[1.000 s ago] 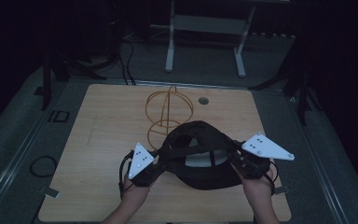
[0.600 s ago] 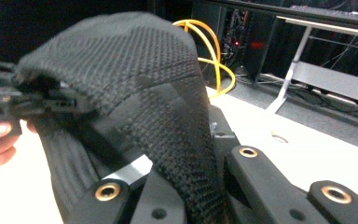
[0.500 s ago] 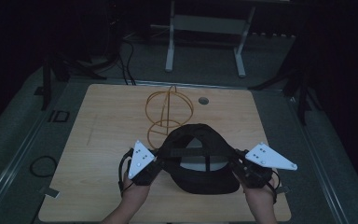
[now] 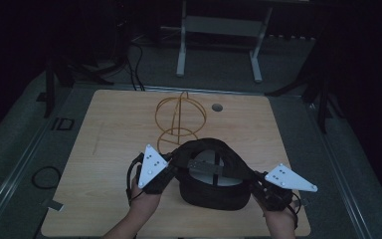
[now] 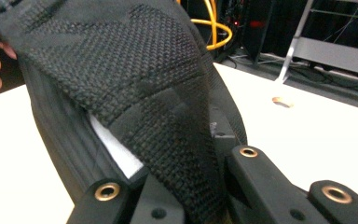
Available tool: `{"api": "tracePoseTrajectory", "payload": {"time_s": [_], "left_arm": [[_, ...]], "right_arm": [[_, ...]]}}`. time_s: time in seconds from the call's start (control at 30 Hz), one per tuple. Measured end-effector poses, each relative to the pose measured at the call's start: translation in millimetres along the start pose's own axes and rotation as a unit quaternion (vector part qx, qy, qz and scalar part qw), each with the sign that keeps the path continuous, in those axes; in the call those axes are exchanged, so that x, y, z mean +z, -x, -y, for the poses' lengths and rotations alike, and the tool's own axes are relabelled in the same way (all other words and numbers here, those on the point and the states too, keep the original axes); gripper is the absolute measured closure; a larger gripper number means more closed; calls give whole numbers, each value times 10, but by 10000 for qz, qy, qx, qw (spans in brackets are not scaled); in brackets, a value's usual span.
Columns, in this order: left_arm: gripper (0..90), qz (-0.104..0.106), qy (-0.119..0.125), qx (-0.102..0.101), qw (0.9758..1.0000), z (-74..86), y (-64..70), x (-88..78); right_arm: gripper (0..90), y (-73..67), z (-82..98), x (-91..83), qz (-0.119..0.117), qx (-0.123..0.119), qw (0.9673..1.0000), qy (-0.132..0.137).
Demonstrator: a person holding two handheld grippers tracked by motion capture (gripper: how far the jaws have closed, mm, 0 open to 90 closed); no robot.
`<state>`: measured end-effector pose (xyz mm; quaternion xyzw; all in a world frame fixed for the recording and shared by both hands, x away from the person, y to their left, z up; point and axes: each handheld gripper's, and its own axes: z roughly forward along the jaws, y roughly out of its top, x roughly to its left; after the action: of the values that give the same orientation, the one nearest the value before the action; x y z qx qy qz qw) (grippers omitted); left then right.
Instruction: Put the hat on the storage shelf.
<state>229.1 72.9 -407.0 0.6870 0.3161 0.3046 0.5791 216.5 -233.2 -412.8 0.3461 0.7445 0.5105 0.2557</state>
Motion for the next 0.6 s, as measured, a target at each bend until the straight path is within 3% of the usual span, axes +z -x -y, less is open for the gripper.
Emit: {"api": "tracePoseTrajectory", "payload": {"time_s": [0.27, 0.33, 0.37, 0.47, 0.5, 0.6], "left_arm": [[886, 77, -181, 58, 9998, -79, -31, 42], [886, 112, -175, 35, 9998, -94, -40, 52], [886, 128, -174, 13, 9998, -108, -41, 55], [886, 171, -103, 2, 9998, -167, -39, 51], [887, 188, -75, 6, 9998, -191, -33, 47], [886, 243, -3, 57, 9997, -265, -3, 40]], "right_arm": [[879, -64, 156, 16, -138, 85, 9999, 34], [833, -58, 152, -7, -222, 192, 9995, 81], [737, -46, 126, -32, -327, 267, 9990, 144], [652, -39, 102, -60, -400, 263, 9986, 234], [593, -39, 79, -98, -557, 274, 9976, 296], [522, -52, 53, -158, -699, 180, 9967, 386]]}}
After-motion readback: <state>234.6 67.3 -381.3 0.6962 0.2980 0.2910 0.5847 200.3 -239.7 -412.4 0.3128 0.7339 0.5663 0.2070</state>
